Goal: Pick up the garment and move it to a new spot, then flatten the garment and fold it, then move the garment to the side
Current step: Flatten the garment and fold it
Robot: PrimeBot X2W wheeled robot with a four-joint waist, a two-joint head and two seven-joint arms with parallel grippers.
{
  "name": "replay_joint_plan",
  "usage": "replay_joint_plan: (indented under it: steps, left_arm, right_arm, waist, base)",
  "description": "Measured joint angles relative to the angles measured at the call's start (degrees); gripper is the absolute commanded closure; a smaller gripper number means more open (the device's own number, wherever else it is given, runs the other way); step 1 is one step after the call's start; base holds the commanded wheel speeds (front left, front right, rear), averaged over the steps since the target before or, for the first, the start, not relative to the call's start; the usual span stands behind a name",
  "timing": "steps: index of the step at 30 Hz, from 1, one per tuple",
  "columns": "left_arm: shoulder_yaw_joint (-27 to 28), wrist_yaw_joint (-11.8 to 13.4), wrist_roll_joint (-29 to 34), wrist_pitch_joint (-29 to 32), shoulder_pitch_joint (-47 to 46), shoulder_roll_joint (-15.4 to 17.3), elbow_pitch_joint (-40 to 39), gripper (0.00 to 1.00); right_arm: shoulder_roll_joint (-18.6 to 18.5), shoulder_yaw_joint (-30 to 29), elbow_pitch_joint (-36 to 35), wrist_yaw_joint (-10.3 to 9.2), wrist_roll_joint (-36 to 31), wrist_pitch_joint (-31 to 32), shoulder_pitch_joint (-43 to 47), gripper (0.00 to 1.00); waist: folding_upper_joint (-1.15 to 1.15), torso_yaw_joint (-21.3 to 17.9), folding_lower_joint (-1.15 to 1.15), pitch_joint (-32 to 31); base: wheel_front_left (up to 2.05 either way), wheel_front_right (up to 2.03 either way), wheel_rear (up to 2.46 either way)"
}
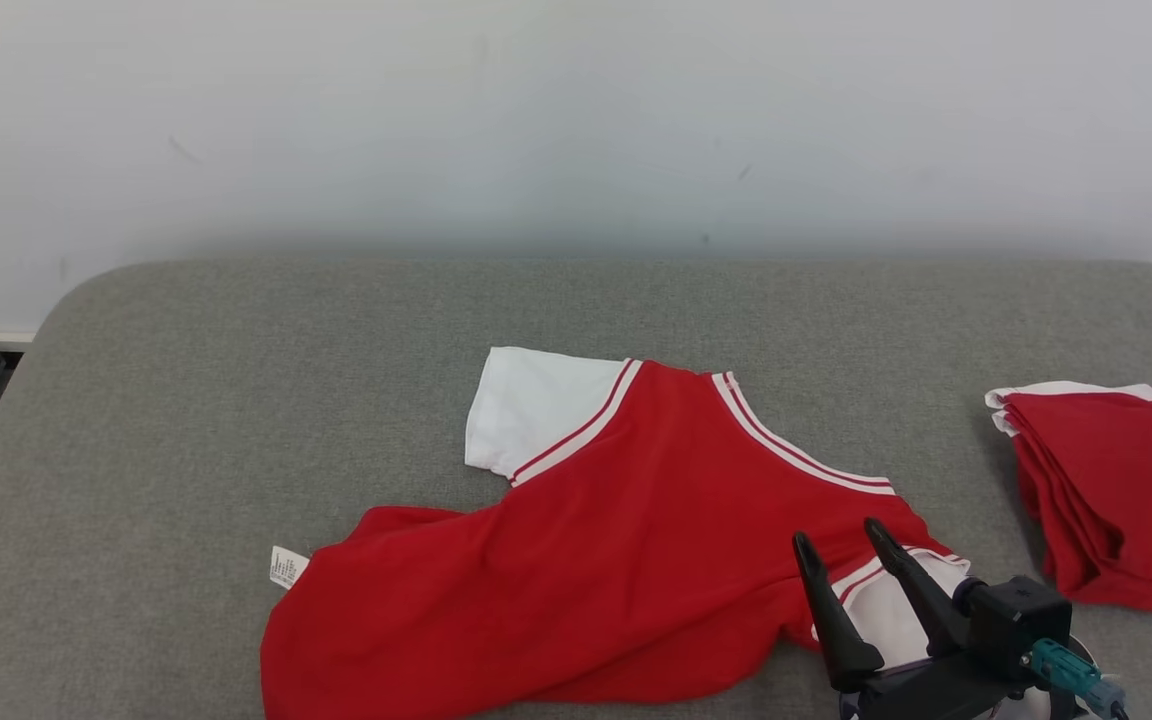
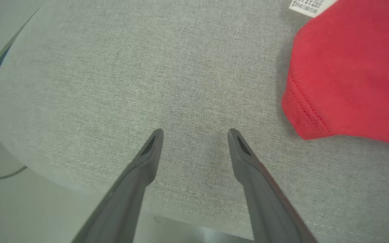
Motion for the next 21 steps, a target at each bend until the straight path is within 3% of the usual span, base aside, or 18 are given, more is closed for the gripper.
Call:
replay_joint_plan:
  steps: [6,12,21]
  left_arm:
    - [3.45,0.01,5.31,1.42,-2.41,1.08,-6.22,0.0]
    - [-3.01,-0.02,6.66,5.38,-13.02,0.15,-11.22,0.0]
    - [-7.22,-3.15,5.53,12.6,-23.9,-4.08,-7.39,0.0]
  right_arm:
    - [0.02,-0.08,0.13,0.0,0.0,0.0,-0.01,0.0]
    - [0.08,0.58,0.38,0.29,-0.01,0.44,-1.61,0.0]
    - [0.32,1.68,-0.22,0.58,-0.08,0.68,-2.42,0.0]
  waist:
    - [0.0,-1.58,0.0,0.71]
    - [0.0,-3.36,0.0,1.51]
    - [0.0,-8.52,0.0,3.25]
  base:
    - [0.0,0.0,0.0]
    - [0.0,0.0,0.0]
    - [0.0,0.0,0.0]
